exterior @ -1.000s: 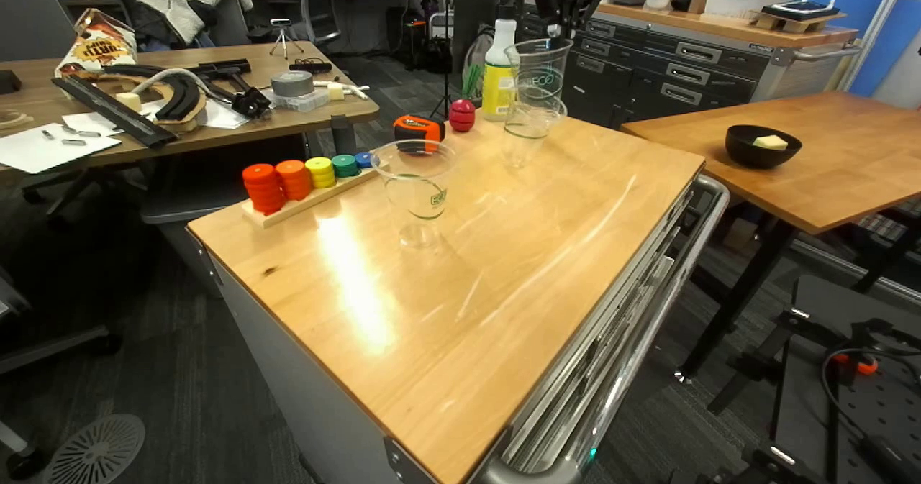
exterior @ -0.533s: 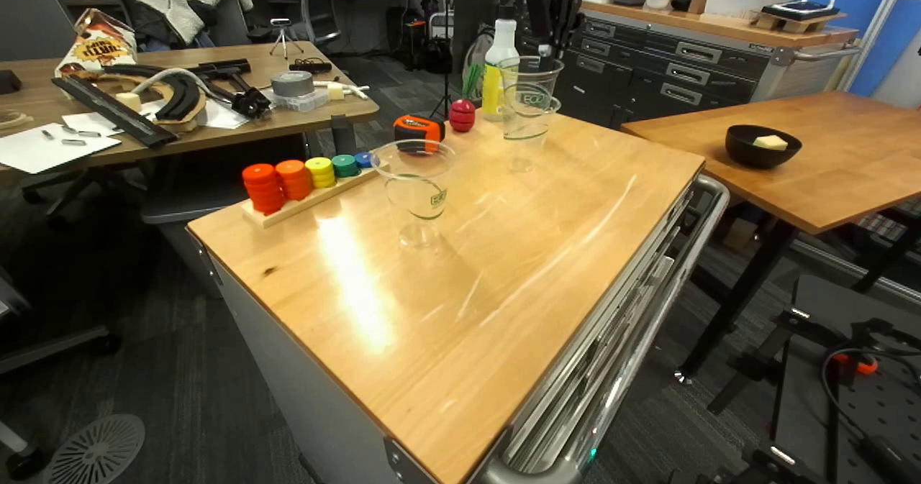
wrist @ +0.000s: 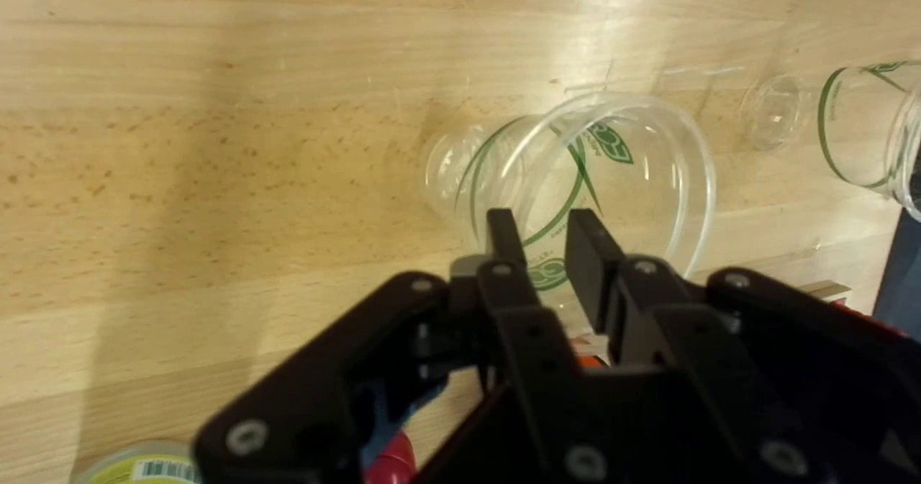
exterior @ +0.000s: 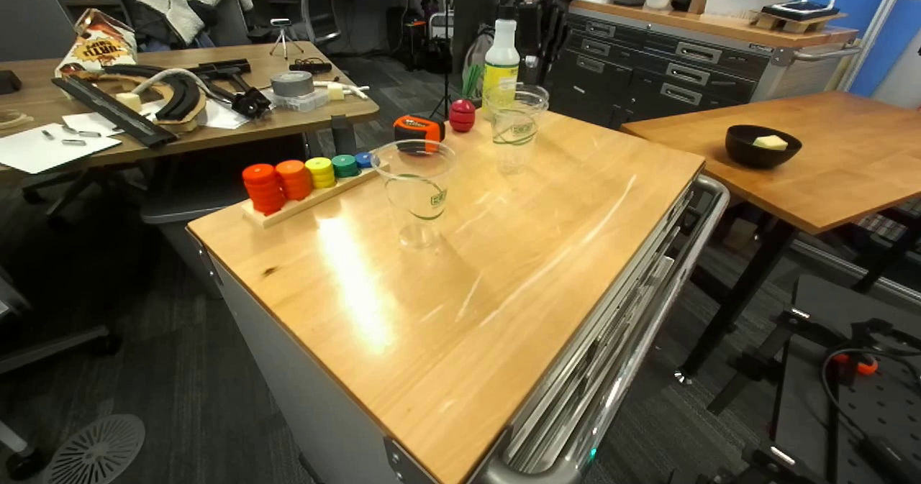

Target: Stack the clear cups together

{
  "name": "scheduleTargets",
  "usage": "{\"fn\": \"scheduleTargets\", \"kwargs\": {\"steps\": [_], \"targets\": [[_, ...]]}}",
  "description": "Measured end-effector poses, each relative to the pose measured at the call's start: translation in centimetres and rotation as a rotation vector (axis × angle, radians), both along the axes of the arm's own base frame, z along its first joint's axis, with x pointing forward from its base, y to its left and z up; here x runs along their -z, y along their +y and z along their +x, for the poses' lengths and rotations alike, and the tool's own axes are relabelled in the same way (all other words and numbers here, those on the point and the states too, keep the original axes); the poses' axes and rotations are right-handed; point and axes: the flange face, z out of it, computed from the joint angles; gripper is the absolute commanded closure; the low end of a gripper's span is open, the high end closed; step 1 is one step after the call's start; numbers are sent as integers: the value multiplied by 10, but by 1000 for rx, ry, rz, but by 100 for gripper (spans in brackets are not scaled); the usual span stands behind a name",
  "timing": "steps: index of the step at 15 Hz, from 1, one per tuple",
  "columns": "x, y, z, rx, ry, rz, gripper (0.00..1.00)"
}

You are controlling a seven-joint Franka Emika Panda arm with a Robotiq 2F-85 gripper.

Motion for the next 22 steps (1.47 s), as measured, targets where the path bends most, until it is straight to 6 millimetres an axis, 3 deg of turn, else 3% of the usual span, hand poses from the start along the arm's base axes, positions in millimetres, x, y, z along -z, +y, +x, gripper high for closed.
{"fn": "scheduleTargets", "kwargs": {"steps": [5, 6, 12, 19, 22], "targets": [[-15, 2, 0, -38, -37, -1, 5], [-21, 2, 0, -40, -48, -3, 1], [-67, 10, -3, -36, -103, -85, 0], [-153, 62, -15, 16, -214, -256, 0], [-171, 85, -30, 24, -223, -315, 0]]}}
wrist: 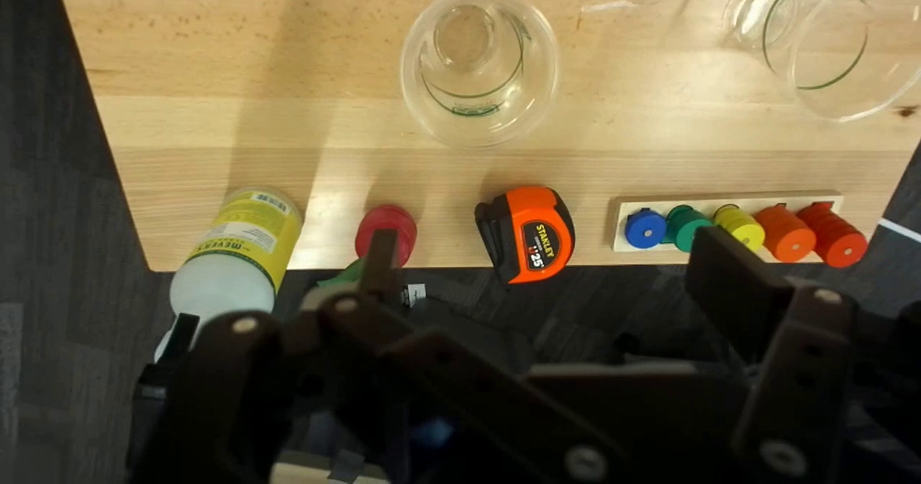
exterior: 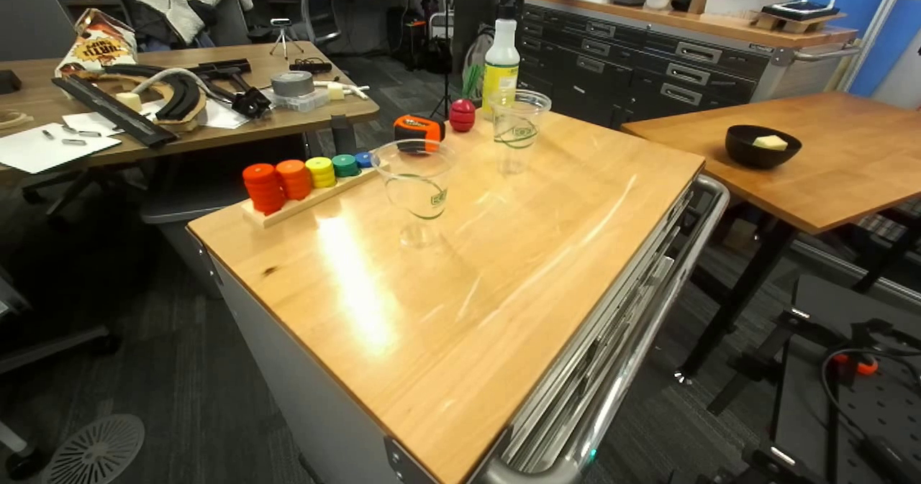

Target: Stack the clear cups together

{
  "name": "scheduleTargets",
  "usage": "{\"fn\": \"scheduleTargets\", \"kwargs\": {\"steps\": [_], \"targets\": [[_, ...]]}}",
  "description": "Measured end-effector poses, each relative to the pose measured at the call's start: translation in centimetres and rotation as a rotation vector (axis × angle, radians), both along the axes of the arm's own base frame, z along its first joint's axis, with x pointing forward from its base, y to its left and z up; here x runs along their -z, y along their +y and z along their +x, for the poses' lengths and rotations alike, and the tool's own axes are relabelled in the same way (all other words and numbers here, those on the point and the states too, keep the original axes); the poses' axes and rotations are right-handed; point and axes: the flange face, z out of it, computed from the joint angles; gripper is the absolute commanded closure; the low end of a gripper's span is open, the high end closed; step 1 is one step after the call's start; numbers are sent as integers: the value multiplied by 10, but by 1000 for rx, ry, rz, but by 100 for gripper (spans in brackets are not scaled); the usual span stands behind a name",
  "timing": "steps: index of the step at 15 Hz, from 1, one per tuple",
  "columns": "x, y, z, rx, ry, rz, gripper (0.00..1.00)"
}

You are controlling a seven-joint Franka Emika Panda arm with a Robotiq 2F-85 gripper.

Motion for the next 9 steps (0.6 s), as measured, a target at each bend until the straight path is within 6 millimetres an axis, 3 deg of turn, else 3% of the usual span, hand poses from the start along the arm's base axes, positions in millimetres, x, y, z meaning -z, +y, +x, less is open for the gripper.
{"fn": "scheduleTargets", "kwargs": {"steps": [3, 9], "targets": [[7, 33, -11, -24, 25, -14, 0], [65, 106, -30, -124, 125, -8, 0]]}}
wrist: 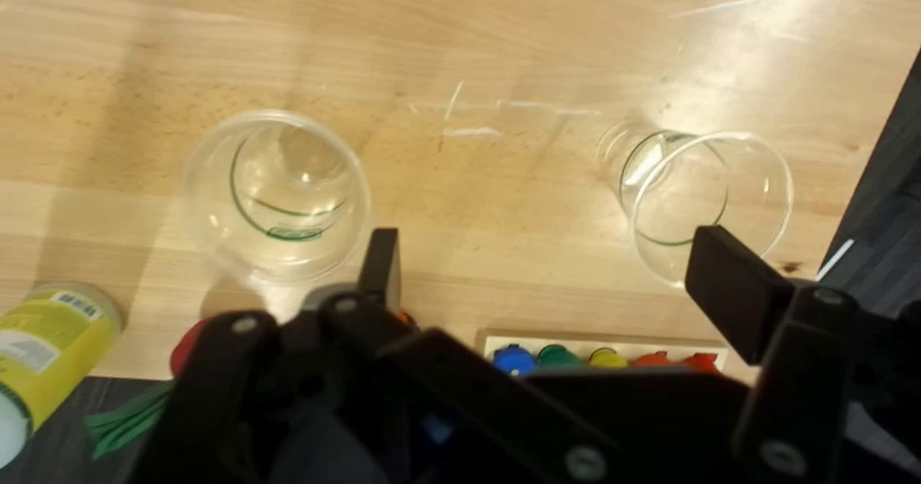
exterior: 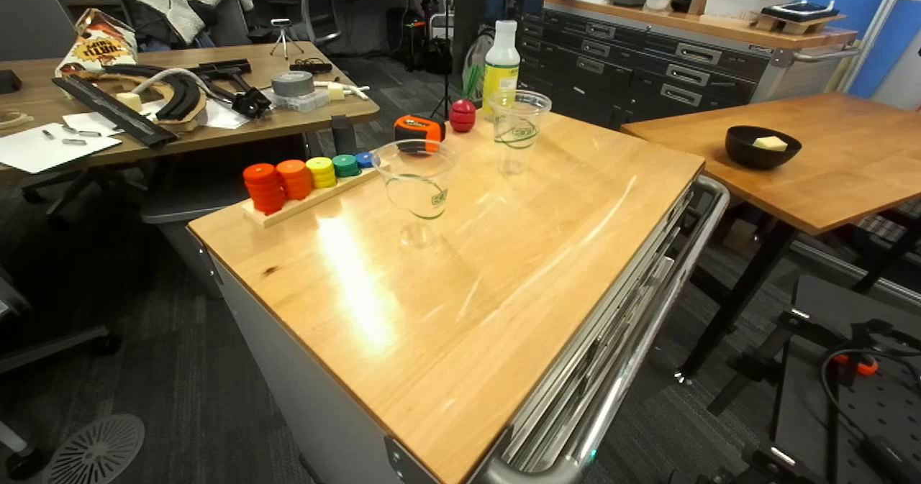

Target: Stack the clear cups together

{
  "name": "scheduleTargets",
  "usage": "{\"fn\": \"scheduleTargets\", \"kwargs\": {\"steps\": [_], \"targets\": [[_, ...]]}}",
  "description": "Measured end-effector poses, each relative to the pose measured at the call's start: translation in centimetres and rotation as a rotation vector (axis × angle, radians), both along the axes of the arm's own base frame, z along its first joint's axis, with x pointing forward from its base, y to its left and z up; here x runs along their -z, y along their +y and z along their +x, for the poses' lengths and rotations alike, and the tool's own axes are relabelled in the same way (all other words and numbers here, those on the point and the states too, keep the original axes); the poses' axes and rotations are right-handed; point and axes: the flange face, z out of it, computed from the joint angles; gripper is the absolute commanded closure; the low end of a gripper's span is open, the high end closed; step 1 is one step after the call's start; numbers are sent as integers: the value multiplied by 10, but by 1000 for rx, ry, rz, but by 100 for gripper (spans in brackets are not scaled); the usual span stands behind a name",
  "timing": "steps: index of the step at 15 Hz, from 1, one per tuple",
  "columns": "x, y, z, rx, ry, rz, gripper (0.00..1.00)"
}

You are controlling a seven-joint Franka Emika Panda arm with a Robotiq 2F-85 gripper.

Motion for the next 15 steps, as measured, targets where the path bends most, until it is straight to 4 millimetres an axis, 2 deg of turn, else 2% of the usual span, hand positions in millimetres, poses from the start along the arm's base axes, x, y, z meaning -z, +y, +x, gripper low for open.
{"fn": "scheduleTargets", "kwargs": {"steps": [4, 7, 11, 15], "targets": [[37, 36, -11, -81, 5, -38, 0], [62, 56, -15, -134, -28, -56, 0], [91, 65, -13, -151, -60, -44, 0], [105, 67, -6, -139, -88, -32, 0]]}}
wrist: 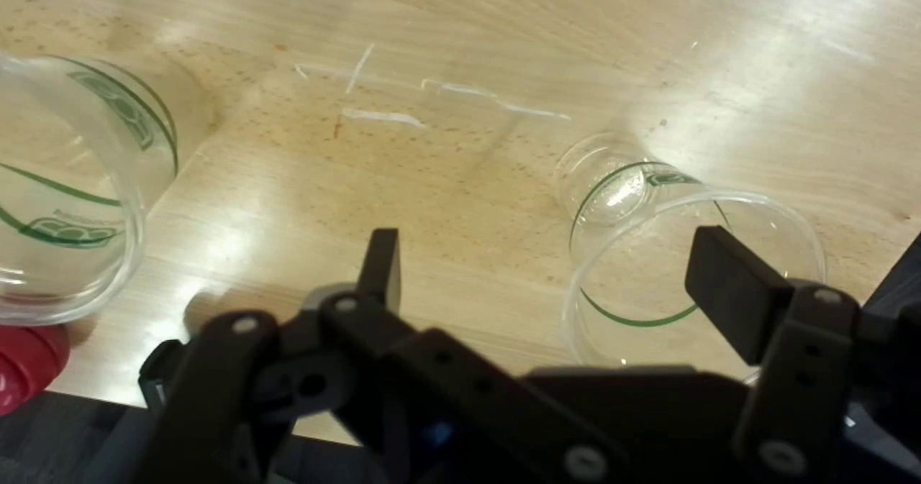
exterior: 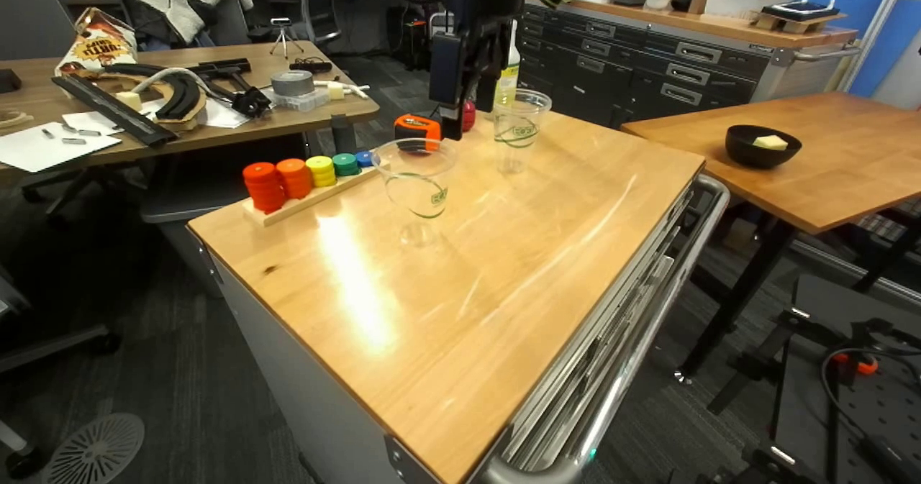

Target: Stack the clear cups together

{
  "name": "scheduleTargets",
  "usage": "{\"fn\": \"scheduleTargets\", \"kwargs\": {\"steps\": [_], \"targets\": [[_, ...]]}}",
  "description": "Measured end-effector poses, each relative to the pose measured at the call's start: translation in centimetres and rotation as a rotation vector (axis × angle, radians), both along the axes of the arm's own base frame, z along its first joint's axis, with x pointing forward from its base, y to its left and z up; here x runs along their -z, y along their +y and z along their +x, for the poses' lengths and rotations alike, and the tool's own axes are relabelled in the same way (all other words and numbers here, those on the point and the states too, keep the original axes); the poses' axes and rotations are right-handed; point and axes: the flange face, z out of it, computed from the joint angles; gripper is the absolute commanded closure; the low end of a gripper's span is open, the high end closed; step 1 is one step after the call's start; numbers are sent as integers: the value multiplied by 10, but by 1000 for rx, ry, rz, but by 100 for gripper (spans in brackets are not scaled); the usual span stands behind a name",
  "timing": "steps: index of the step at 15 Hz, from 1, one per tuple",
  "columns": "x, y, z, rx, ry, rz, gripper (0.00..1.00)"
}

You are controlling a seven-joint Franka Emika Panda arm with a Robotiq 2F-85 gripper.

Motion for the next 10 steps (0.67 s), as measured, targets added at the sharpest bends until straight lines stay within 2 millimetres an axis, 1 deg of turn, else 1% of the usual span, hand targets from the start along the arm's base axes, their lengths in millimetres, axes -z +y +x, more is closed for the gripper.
{"fn": "scheduleTargets", "kwargs": {"steps": [3, 6, 7, 8, 9, 10], "targets": [[7, 1, 3, 18, -7, 12, 0], [21, 4, 4, 33, 2, 22, 0], [27, 5, 4, 37, 11, 24, 5], [33, 6, 5, 41, 20, 27, 26], [40, 8, 5, 44, 29, 29, 29], [47, 10, 5, 48, 34, 31, 30]]}}
